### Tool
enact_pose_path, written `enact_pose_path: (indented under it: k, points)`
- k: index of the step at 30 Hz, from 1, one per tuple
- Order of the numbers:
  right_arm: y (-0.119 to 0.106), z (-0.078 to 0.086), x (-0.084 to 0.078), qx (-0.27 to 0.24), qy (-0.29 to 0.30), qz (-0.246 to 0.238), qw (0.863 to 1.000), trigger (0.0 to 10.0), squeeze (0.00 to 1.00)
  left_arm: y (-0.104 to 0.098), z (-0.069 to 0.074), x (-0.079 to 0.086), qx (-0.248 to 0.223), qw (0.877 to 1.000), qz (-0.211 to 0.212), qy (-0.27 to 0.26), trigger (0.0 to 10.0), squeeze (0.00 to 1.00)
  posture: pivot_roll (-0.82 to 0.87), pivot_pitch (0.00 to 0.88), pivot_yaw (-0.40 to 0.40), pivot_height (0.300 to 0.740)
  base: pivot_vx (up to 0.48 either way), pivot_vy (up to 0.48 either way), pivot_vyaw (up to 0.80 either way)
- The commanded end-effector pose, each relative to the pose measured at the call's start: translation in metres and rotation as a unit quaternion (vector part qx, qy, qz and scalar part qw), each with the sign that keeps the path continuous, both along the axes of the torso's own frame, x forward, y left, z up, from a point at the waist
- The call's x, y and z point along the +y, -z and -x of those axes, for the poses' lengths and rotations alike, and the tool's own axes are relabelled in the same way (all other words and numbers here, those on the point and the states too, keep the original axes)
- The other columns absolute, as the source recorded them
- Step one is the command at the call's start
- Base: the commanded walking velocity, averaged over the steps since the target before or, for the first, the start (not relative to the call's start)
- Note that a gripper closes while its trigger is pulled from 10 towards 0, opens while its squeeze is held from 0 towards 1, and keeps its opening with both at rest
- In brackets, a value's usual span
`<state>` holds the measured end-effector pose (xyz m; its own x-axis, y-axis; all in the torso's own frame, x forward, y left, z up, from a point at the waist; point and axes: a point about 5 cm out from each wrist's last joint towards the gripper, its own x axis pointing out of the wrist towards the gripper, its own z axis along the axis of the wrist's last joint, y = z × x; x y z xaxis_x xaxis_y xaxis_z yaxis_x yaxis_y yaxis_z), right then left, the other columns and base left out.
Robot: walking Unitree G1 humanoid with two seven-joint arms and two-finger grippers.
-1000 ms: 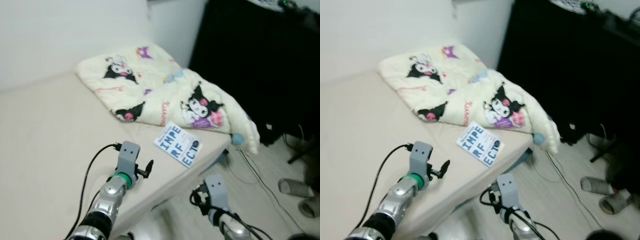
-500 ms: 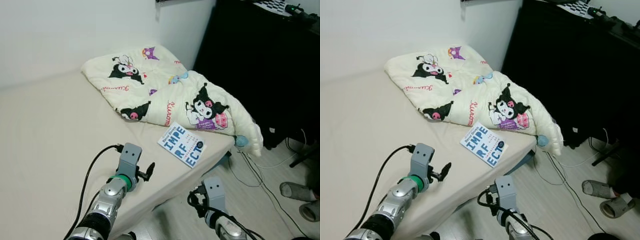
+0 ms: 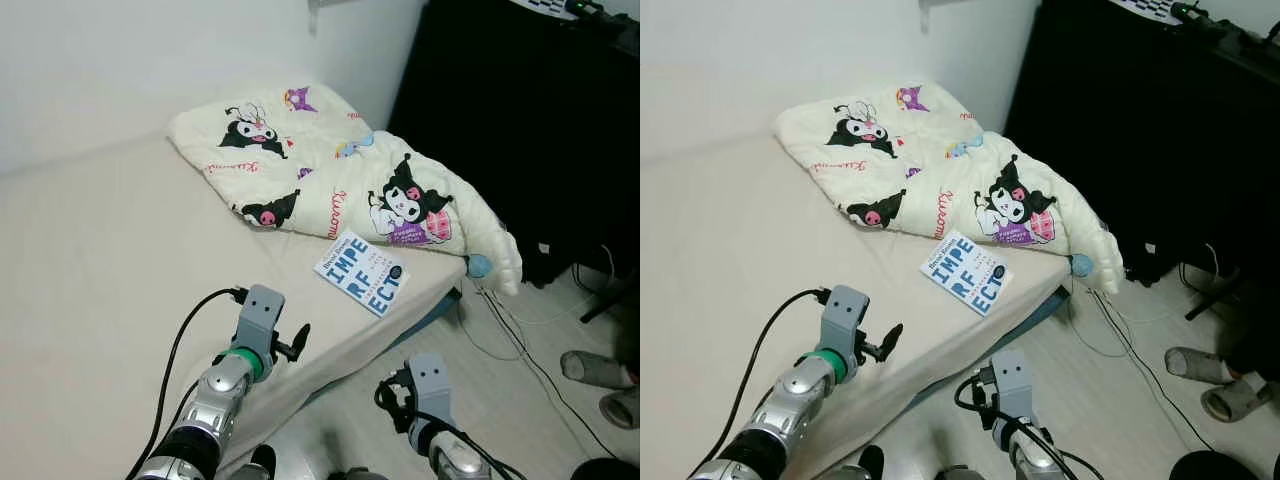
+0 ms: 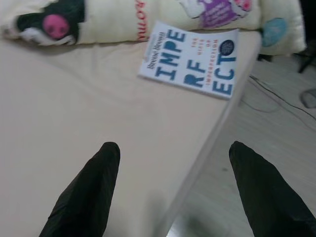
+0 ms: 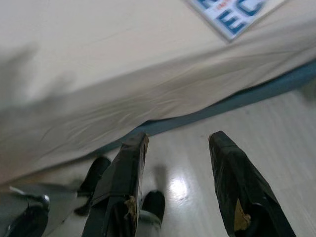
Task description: Clean up the room
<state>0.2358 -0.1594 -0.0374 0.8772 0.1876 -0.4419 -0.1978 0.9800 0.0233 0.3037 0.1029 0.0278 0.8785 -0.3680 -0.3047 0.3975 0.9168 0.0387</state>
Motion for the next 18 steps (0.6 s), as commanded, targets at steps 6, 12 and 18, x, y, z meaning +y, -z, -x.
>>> enact_pose_path:
  k: [6, 12, 18]
  points:
    - [0.0028, 0.0037, -0.0008, 0.006, 0.006, -0.004, 1.0, 10.0, 0.0, 0.0052, 0.0051, 0.0002, 0.009, 1.0, -0.005, 0.003, 10.0, 0.0, 0.01, 0.082, -0.021, 0.74, -0.343, 0.0, 0.0]
    - [0.0018, 0.0025, 0.0014, 0.003, 0.005, -0.009, 1.0, 10.0, 0.0, 0.005, 0.0047, 0.0008, 0.008, 1.0, -0.006, 0.002, 10.0, 0.0, 0.01, 0.081, -0.02, 0.74, -0.344, 0.0, 0.0]
    - [0.0016, 0.002, 0.0019, 0.002, 0.001, -0.005, 1.0, 10.0, 0.0, 0.0049, 0.0046, 0.0012, 0.009, 1.0, -0.006, 0.001, 10.0, 0.0, 0.01, 0.08, -0.019, 0.74, -0.345, 0.0, 0.0]
